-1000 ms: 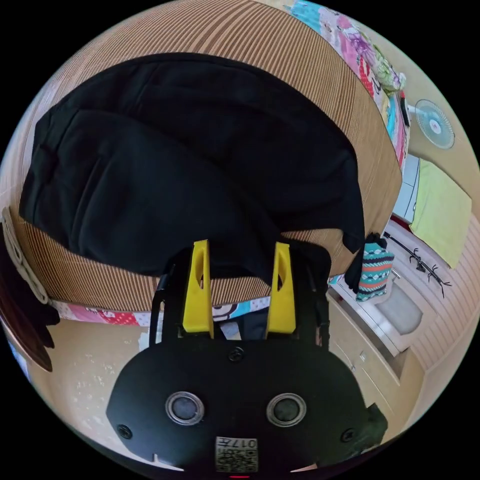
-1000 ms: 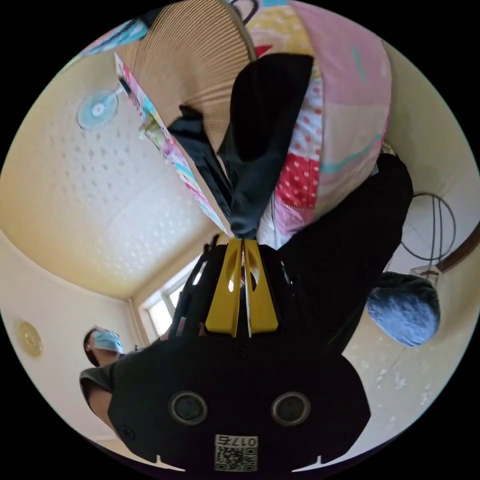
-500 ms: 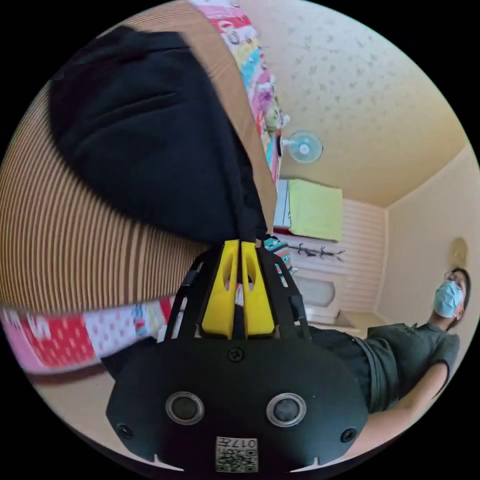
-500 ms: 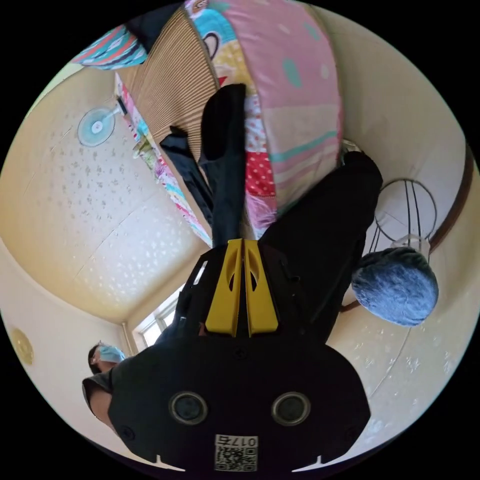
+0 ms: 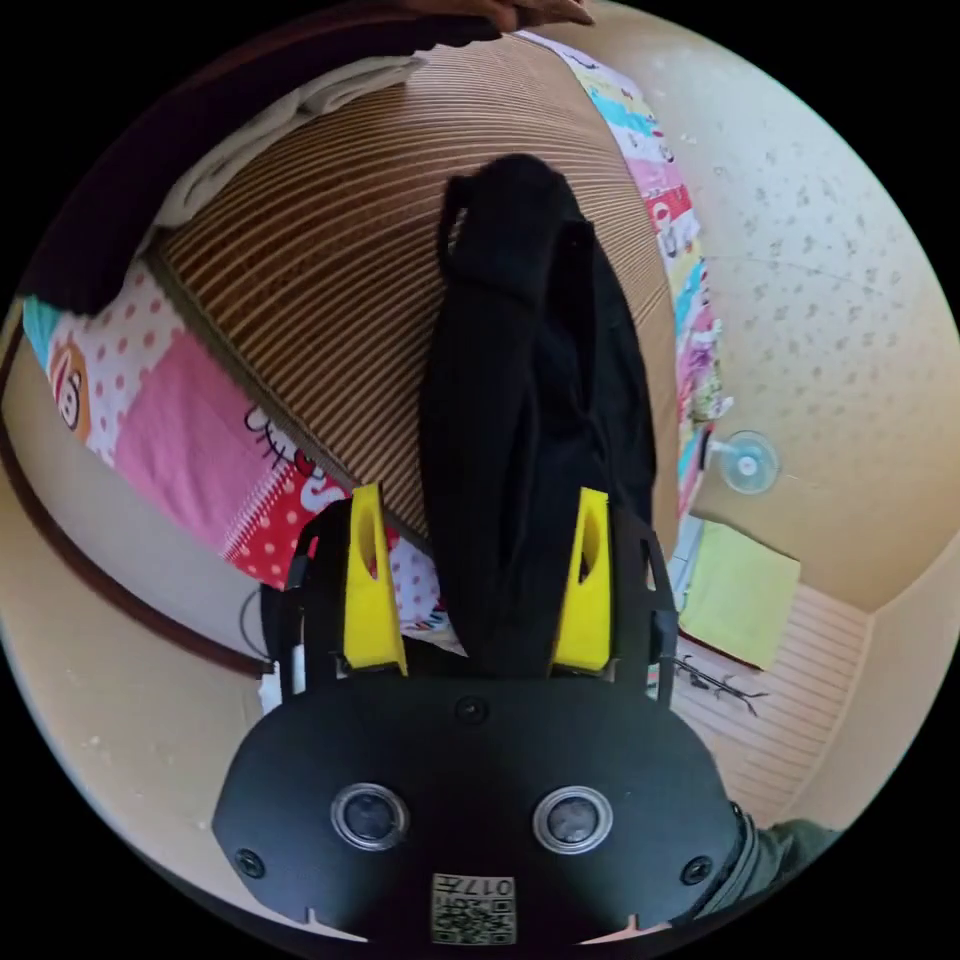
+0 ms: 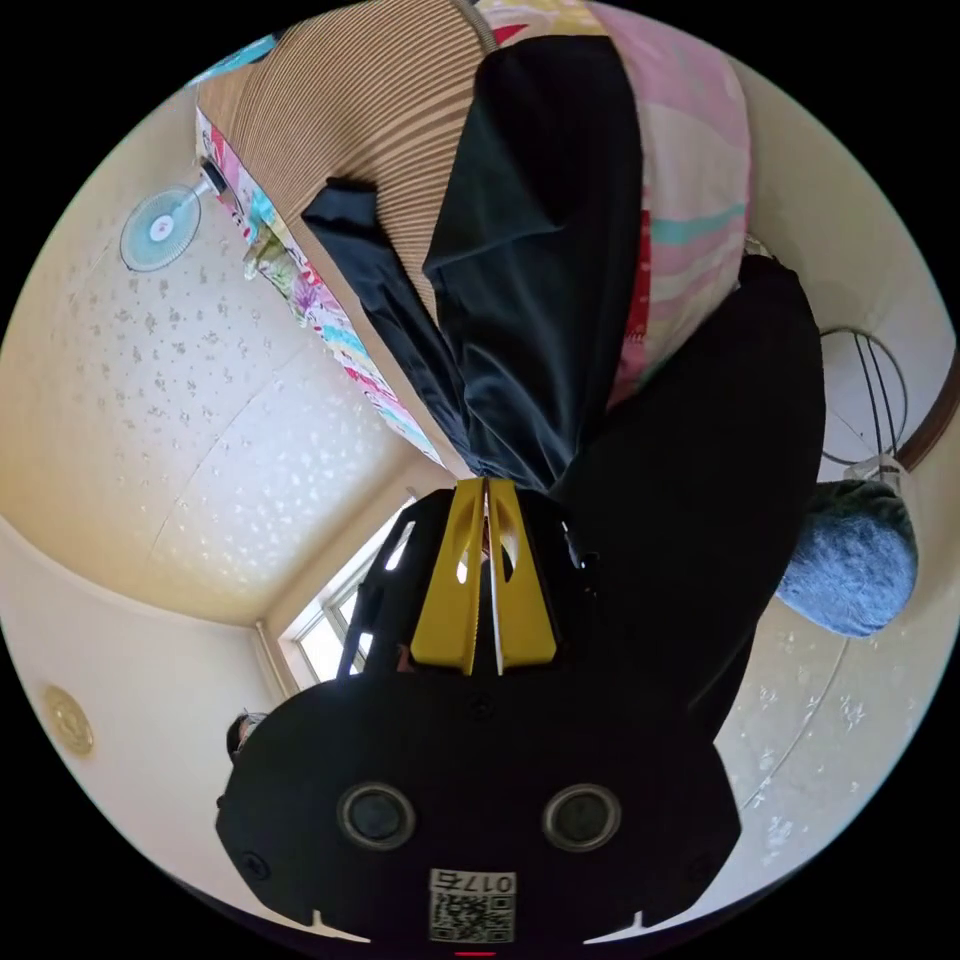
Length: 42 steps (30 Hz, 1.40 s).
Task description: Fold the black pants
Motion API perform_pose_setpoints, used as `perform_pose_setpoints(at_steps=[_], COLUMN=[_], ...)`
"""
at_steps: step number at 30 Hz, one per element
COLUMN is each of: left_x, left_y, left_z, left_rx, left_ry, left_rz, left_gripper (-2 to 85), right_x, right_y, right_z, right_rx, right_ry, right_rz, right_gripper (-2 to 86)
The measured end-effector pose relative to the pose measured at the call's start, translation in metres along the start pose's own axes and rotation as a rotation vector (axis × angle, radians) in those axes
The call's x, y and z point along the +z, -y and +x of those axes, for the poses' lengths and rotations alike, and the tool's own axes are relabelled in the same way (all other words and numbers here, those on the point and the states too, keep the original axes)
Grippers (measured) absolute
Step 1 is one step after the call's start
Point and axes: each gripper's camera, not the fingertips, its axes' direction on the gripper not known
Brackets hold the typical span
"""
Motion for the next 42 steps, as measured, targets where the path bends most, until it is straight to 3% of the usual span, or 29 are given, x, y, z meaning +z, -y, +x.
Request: perform_pose_setpoints(at_steps=[4,9,13,17,26,31,35,38,42], left_x=[0.014,-0.011,-0.027,-0.023,-0.036,-0.05,-0.047,-0.041,-0.037], left_y=[0.023,0.002,-0.067,-0.123,-0.174,-0.168,-0.162,-0.161,-0.16], left_z=[0.002,-0.038,-0.103,-0.127,-0.08,-0.026,0.016,0.036,0.051], left_rx=[-0.131,-0.144,-0.518,-0.691,-0.586,-0.419,-0.246,-0.177,-0.175], left_ry=[0.069,-0.032,-0.137,-0.16,0.032,0.172,0.286,0.325,0.337], left_rz=[-0.096,-0.021,0.163,0.159,0.0,-0.047,-0.095,-0.133,-0.144], left_gripper=[4.2,4.6,6.5,6.7,6.7,6.7,6.7,6.6,6.5], right_x=[-0.015,-0.045,-0.072,-0.092,-0.085,-0.069,-0.061,-0.055,-0.057], right_y=[-0.002,0.002,0.017,0.049,0.178,0.245,0.28,0.296,0.318], right_z=[-0.019,-0.025,-0.025,-0.04,-0.108,-0.138,-0.139,-0.141,-0.202], right_rx=[-0.031,-0.073,-0.062,-0.088,0.007,0.051,0.092,0.113,-0.156], right_ry=[0.015,-0.008,0.006,0.12,0.33,0.432,0.427,0.44,0.444], right_rz=[0.003,0.041,0.1,0.168,0.194,0.231,0.238,0.241,0.212], right_gripper=[0.4,0.5,1.0,2.4,14.8,19.8,18.1,8.6,3.9])
